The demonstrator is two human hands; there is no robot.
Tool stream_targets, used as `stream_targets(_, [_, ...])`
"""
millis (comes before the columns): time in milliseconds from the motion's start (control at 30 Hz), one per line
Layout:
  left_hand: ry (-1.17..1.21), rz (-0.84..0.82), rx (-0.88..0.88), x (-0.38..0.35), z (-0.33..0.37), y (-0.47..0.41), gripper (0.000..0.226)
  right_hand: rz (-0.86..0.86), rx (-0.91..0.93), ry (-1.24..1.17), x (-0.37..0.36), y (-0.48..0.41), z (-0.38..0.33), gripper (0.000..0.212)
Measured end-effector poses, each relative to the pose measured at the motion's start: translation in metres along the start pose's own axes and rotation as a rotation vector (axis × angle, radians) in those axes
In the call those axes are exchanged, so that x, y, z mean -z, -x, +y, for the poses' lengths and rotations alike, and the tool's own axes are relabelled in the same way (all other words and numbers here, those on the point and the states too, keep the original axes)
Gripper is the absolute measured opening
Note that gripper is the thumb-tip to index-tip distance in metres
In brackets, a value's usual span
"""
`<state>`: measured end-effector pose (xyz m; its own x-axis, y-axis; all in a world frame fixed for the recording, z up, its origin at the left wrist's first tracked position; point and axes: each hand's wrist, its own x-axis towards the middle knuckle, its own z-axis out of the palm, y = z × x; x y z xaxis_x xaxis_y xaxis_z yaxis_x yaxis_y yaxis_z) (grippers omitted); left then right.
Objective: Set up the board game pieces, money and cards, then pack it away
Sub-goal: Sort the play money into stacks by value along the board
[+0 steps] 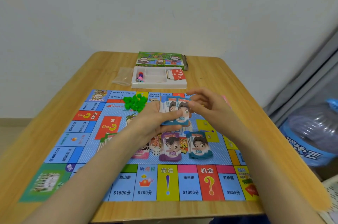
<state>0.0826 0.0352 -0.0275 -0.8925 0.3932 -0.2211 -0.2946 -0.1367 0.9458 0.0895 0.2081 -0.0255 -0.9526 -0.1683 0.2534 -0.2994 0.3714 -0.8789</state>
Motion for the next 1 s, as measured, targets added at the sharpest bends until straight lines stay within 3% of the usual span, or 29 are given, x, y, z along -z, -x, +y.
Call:
stream_targets(200, [0.078, -0.097, 0.046, 0.000, 0.001, 0.002, 0.013, 0.049, 0.079, 0.113, -0.003, 0.000, 0.001, 0.036])
stream_targets(367, [0.182, -0.090, 0.069, 0.000, 0.002, 0.000, 0.019, 0.114, 0.088, 0.135, -0.002, 0.000, 0.001, 0.031])
stream_targets(833, [0.139, 0.040, -0.002, 0.003, 0.001, -0.004, 0.030, 0.149, 0.072, 0.049, -0.001, 0.000, -0.003, 0.027])
stream_targets(1000, [0.100, 0.082, -0.030, 0.003, 0.000, -0.004, 0.028, 0.061, 0.004, 0.035, 0.009, 0.000, -0.003, 0.022])
